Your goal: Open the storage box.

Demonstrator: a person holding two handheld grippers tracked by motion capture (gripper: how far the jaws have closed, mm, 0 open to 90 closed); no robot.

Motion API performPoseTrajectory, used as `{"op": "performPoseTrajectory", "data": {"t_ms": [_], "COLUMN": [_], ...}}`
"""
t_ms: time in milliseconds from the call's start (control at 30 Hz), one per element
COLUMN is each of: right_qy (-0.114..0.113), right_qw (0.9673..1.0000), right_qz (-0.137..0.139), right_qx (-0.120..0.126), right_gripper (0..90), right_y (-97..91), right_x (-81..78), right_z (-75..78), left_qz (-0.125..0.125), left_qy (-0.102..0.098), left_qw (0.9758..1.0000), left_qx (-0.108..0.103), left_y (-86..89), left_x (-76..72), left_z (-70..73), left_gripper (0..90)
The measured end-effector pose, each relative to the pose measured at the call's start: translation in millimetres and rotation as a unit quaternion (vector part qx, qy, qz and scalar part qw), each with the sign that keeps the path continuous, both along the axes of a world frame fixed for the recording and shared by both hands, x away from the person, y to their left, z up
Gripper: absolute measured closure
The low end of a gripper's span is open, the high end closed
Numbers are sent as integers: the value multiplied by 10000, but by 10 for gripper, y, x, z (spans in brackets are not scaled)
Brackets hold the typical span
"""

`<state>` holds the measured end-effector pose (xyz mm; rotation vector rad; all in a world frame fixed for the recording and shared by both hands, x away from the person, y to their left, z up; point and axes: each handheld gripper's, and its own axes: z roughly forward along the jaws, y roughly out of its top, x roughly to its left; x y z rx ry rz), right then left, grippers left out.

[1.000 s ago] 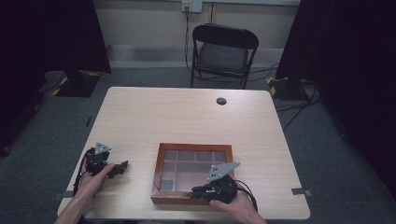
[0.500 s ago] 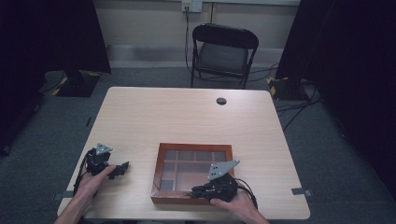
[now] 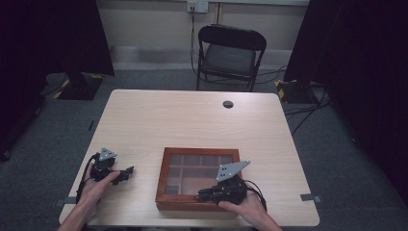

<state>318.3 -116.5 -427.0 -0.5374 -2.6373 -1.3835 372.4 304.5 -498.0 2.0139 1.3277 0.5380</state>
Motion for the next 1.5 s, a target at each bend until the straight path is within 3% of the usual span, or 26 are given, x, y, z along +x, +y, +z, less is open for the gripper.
{"op": "performPoseTrajectory", "data": {"t_ms": [67,167,233,533,633,700,867,1067,1100,1500], "right_qy": [-9,-13,-17,-11,-22,-21,-103,-83,-69,-89], "right_qw": [10000,10000,10000,9999,9999,9999,9999,9999,9999,9998], "right_qz": [9,29,34,98,108,104,51,61,65,132], "right_qx": [-8,2,5,-45,-90,-58,-27,-34,-53,-81], "right_gripper": [825,826,827,827,827,827,826,827,827,827], "right_y": [0,2,-2,10,19,15,9,10,15,21], "right_x": [3,17,23,58,70,75,100,131,139,203], "right_z": [8,53,77,147,200,218,350,402,422,533], "left_qz": [-70,-156,-191,-437,-751,-812,-1156,-1291,-1323,-1436], "left_qy": [30,69,73,-79,-106,-111,-146,-189,-157,-183], "left_qw": [10000,9998,9997,9983,9966,9961,9919,9887,9874,9858], "left_qx": [42,-143,-156,-373,-323,-314,-510,-737,-857,-846], "left_y": [-1,-18,-24,-112,-182,-203,-294,-356,-360,-426], "left_x": [-2,1,-5,-69,-93,-100,-142,-171,-174,-196], "left_z": [7,17,29,104,139,145,193,222,228,265], "left_gripper": [152,159,160,160,158,158,158,158,158,158]}}
